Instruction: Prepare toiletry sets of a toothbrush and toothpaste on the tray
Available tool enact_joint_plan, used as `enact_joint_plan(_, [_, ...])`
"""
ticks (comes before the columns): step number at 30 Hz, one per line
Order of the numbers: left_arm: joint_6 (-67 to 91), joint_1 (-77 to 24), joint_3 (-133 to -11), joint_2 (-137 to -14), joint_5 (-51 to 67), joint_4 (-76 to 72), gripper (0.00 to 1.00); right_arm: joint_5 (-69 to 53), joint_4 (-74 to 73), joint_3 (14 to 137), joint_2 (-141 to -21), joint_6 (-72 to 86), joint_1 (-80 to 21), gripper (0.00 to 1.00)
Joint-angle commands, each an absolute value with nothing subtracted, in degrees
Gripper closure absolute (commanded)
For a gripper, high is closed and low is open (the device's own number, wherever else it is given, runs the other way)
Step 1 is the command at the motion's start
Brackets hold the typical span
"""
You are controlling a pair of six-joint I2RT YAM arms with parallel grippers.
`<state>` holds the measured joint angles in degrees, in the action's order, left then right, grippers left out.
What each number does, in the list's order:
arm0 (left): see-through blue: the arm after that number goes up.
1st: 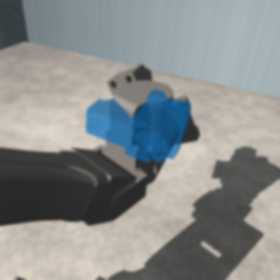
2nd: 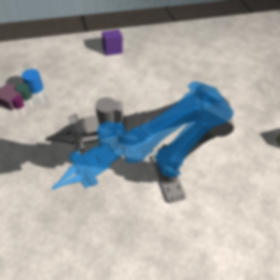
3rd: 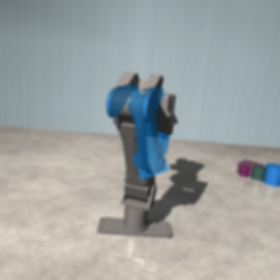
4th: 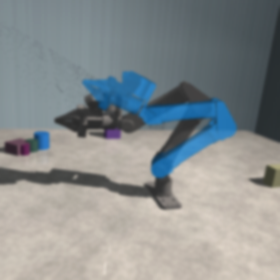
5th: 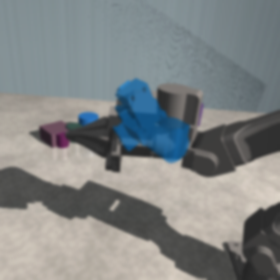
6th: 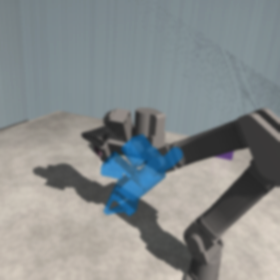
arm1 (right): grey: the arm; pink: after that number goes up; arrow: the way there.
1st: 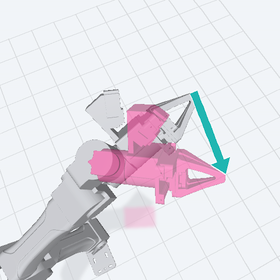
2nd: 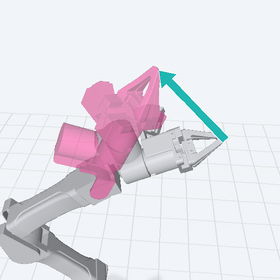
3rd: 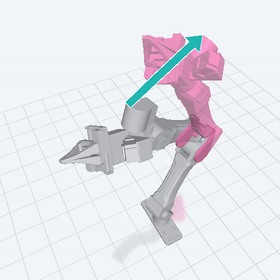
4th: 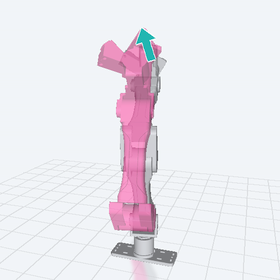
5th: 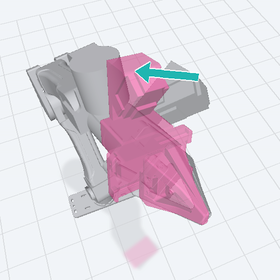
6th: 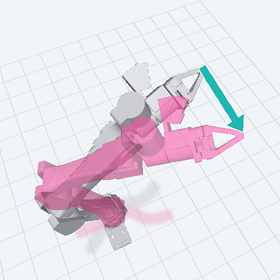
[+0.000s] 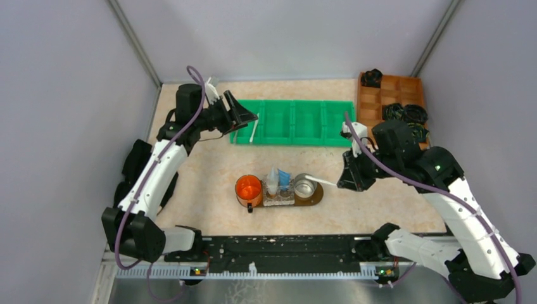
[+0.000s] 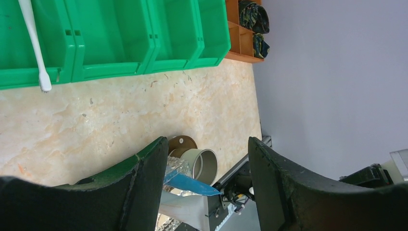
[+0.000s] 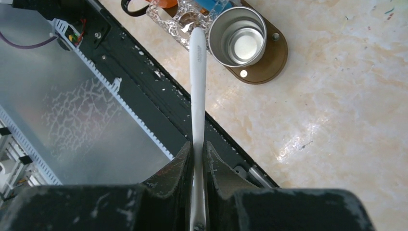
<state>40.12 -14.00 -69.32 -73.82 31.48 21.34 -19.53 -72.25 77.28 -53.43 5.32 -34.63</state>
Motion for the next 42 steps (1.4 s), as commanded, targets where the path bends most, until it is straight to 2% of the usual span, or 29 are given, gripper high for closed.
enact_joint_plan(1, [40.5, -13.8, -68.2, -74.1, 32.0, 18.9, 0.32, -21.0, -71.2, 77.8, -54.7, 6.3, -37.0, 0.9])
enact_joint_plan(19, [41.1, -13.8, -67.2, -74.1, 33.2, 17.0, 0.32, -12.2, -66.7, 75.0, -61.4, 12.8, -51.9, 0.91])
enact_joint_plan(42, [39.6, -13.8, -67.3, -72.3, 33.8, 18.5, 0.32, -7.1, -61.5, 73.7, -68.3, 13.6, -54.6, 0.92])
